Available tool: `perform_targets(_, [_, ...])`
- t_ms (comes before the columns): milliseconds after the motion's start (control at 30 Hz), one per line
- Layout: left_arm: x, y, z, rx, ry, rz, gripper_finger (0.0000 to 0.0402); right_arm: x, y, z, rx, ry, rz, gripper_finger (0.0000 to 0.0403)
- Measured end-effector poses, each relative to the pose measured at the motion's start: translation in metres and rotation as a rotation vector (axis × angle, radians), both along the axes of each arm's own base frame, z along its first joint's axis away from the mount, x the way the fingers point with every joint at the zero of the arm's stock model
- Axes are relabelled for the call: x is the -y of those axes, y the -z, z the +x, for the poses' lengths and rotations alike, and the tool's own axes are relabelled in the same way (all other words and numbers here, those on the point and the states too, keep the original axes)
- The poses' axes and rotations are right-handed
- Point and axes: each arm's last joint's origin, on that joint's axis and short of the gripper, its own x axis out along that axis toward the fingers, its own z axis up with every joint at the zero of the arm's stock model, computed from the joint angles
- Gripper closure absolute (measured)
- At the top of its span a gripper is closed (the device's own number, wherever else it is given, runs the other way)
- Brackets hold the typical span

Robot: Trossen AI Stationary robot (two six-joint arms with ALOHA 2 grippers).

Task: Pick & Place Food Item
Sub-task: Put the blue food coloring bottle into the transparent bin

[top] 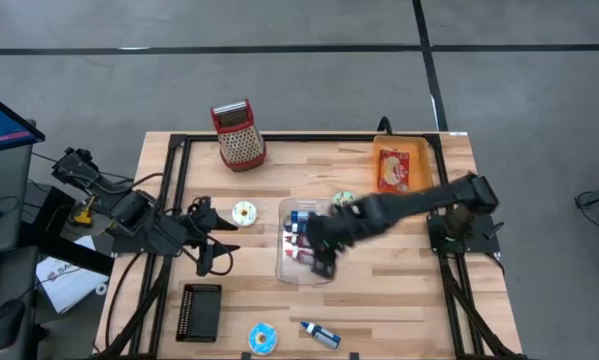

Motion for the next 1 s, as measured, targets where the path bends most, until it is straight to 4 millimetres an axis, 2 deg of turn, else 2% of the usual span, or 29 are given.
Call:
perform_targets(167, [0.000,0.000,0.000,0.001,0.011,0.019,0.0165,-0.053,0.009,-0.033,-0.136,0.075,-0.011,0.0220])
perform_targets(300, [0.001,0.000,0.000,-0.010,0.045,0.009,0.0165,-0.097,0.012,-0.046,-0.036,0.106,0.080,0.0217])
perform_targets(533, [0.011,-0.001,-0.004,-0.023,0.183,0.002,0.0165,-0.165,0.031,-0.065,0.058,0.029,0.166,0.0215])
perform_targets(700, [0.020,-0.003,-0.007,0.010,0.229,-0.016,0.0165,-0.189,0.056,-0.067,0.030,0.004,0.142,0.0206])
perform_targets(1000, [0.032,-0.005,-0.008,0.042,0.237,-0.079,0.0165,-0.199,0.106,-0.049,-0.008,0.090,0.056,0.0153])
